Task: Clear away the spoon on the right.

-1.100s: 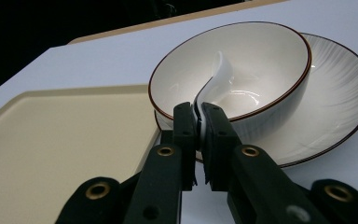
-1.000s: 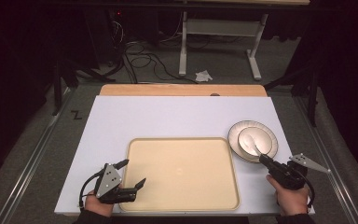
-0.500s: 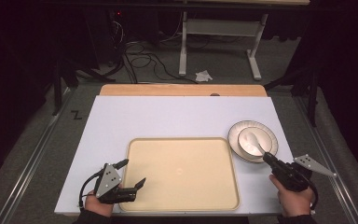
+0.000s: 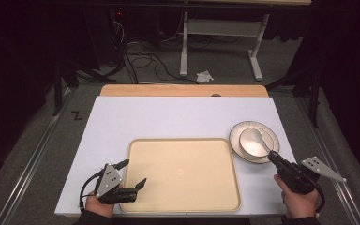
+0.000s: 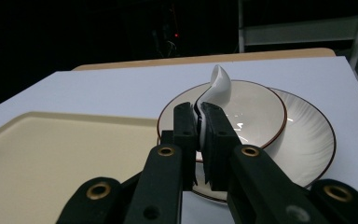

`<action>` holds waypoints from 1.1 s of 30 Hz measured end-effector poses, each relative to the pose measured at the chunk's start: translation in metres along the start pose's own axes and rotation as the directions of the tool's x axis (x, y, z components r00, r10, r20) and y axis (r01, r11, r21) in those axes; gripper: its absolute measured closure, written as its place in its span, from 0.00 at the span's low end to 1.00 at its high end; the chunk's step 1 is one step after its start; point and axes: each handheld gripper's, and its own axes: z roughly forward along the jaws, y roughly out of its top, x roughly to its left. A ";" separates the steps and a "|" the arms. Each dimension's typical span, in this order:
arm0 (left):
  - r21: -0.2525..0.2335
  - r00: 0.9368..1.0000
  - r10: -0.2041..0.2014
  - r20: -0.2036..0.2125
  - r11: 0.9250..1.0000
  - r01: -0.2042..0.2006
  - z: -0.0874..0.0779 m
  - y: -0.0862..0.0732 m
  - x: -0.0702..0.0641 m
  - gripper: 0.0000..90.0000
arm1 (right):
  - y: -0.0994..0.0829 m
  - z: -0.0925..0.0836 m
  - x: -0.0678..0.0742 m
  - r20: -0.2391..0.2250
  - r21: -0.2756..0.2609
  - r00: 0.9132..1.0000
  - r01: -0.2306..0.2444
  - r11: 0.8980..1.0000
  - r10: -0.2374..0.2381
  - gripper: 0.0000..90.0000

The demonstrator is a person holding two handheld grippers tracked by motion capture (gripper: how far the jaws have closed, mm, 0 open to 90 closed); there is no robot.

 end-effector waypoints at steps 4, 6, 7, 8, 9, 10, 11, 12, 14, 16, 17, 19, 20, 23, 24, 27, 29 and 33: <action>-0.001 1.000 -0.001 -0.001 1.000 0.001 0.000 0.000 0.000 0.18 | 0.003 -0.002 0.004 -0.019 -0.018 1.000 0.007 1.000 -0.008 0.97; -0.002 1.000 -0.001 -0.001 1.000 0.001 0.000 0.000 0.000 0.18 | 0.004 -0.003 0.007 -0.040 -0.026 0.999 0.010 1.000 -0.011 0.97; -0.001 1.000 0.000 -0.001 1.000 0.000 0.000 0.000 0.000 0.18 | 0.005 -0.003 0.012 -0.073 -0.028 0.997 0.004 1.000 -0.006 0.97; -0.001 1.000 0.000 -0.001 1.000 0.000 0.000 0.000 0.000 0.18 | 0.005 -0.003 0.014 -0.084 -0.030 0.996 0.011 0.999 -0.014 0.97; -0.001 1.000 0.000 -0.001 1.000 0.000 0.000 0.000 0.000 0.18 | 0.005 -0.002 0.017 -0.093 -0.029 0.995 0.018 0.999 -0.021 0.97; -0.001 1.000 0.000 -0.001 1.000 0.000 0.000 0.000 0.000 0.18 | 0.005 -0.002 0.017 -0.093 -0.029 0.995 0.018 0.999 -0.021 0.97; -0.002 1.000 0.000 -0.001 1.000 0.000 0.000 0.000 0.000 0.18 | 0.005 -0.002 0.020 -0.101 -0.029 0.995 0.022 0.999 -0.025 0.97; -0.002 1.000 0.002 -0.002 1.000 -0.002 -0.001 0.000 0.001 0.18 | 0.004 0.001 0.025 -0.127 -0.026 0.991 0.027 0.999 -0.030 0.97; -0.004 1.000 0.003 -0.004 1.000 -0.003 -0.001 0.000 0.001 0.18 | 0.003 0.004 0.030 -0.149 -0.016 0.988 0.042 0.999 -0.044 0.97; -0.004 1.000 0.003 -0.003 1.000 -0.003 -0.001 0.000 0.001 0.18 | 0.002 0.008 0.036 -0.166 -0.006 0.984 0.058 0.998 -0.058 0.97; -0.004 1.000 0.004 -0.003 1.000 -0.004 -0.001 0.000 0.001 0.18 | 0.001 0.010 0.039 -0.177 -0.001 0.982 0.062 0.998 -0.061 0.97; -0.005 1.000 0.005 -0.004 1.000 -0.005 -0.001 0.000 0.001 0.18 | -0.001 0.016 0.045 -0.194 0.010 0.979 0.074 0.997 -0.071 0.97; -0.005 1.000 0.006 -0.003 1.000 -0.006 -0.002 0.000 0.001 0.18 | -0.002 0.018 0.049 -0.200 0.016 0.977 0.084 0.996 -0.079 0.97; -0.006 1.000 0.006 -0.004 1.000 -0.006 -0.002 0.000 0.001 0.18 | -0.006 0.027 0.058 -0.227 0.039 0.970 0.102 0.994 -0.091 0.97; -0.006 1.000 0.006 -0.004 1.000 -0.006 -0.002 0.000 0.001 0.18 | -0.007 0.029 0.061 -0.238 0.044 0.967 0.107 0.993 -0.094 0.97; -0.010 1.000 0.005 -0.005 1.000 -0.005 -0.002 0.000 0.001 0.18 | -0.009 0.035 0.071 -0.262 0.054 0.959 0.129 0.990 -0.111 0.97; -0.010 1.000 0.005 -0.004 1.000 -0.005 -0.002 0.000 0.001 0.18 | -0.009 0.036 0.073 -0.265 0.055 0.957 0.136 0.989 -0.117 0.97; -0.009 1.000 0.009 -0.004 1.000 -0.009 -0.002 0.001 0.001 0.18 | -0.013 0.043 0.084 -0.295 0.071 0.947 0.152 0.986 -0.125 0.97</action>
